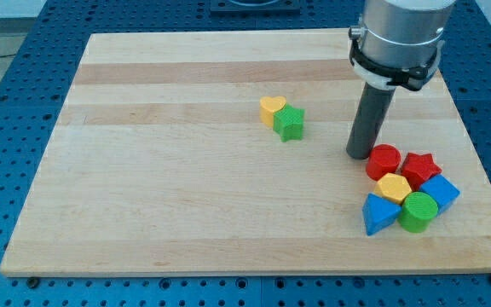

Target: Push the red circle into the yellow hexagon

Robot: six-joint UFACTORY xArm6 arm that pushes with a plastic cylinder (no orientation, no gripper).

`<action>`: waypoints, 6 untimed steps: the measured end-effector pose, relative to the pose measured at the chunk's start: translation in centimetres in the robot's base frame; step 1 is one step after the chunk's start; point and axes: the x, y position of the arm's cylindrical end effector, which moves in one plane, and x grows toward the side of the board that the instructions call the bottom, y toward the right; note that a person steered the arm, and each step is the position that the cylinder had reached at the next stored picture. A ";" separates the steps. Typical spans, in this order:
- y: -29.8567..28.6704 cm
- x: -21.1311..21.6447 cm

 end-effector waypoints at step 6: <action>3.6 -0.5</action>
